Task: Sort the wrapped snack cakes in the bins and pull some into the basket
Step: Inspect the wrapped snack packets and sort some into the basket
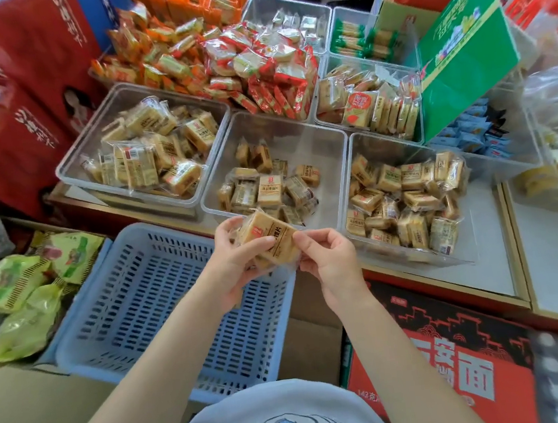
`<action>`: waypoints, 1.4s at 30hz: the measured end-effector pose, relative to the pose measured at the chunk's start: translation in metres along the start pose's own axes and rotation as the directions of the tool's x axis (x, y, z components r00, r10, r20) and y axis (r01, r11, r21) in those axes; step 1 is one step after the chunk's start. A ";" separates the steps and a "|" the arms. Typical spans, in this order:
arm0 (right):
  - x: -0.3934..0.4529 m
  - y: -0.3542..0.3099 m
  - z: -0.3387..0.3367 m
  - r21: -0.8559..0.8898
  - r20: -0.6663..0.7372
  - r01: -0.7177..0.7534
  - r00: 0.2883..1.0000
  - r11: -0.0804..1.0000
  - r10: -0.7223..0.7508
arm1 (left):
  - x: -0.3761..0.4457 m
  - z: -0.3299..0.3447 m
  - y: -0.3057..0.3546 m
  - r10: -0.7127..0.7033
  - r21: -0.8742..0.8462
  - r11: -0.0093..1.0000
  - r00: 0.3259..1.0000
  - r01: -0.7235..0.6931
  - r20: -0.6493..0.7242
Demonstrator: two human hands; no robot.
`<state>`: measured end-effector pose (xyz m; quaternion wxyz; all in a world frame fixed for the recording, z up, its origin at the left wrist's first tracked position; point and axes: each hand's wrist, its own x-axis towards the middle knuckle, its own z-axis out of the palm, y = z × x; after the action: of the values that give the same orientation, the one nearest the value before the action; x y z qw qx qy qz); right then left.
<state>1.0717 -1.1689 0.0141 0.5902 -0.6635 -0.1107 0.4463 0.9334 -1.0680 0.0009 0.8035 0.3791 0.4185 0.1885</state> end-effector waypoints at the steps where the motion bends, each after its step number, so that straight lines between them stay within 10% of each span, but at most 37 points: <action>1: -0.002 0.000 0.004 0.021 -0.020 0.003 1.000 1.000 -0.003 | -0.003 -0.002 0.001 0.010 -0.002 1.000 1.000 -0.010 -0.019; 15: -0.020 -0.004 0.030 -0.012 -0.090 0.015 0.996 1.000 -0.016 | -0.030 -0.016 0.019 0.188 0.246 0.957 0.975 -0.155 -0.118; 26: -0.031 0.002 0.043 -0.267 -0.279 0.238 0.908 0.934 -0.312 | -0.040 -0.008 0.014 0.364 0.446 0.841 0.930 -0.306 -0.049; 42: -0.025 -0.018 0.030 0.098 -0.200 0.103 0.976 0.990 -0.082 | -0.024 0.003 0.007 0.108 0.277 0.959 0.984 -0.065 -0.143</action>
<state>1.0426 -1.1607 0.0442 0.6534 -0.6654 -0.0585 0.3563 0.9215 -1.0795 0.0206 0.6997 0.4874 0.4851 0.1937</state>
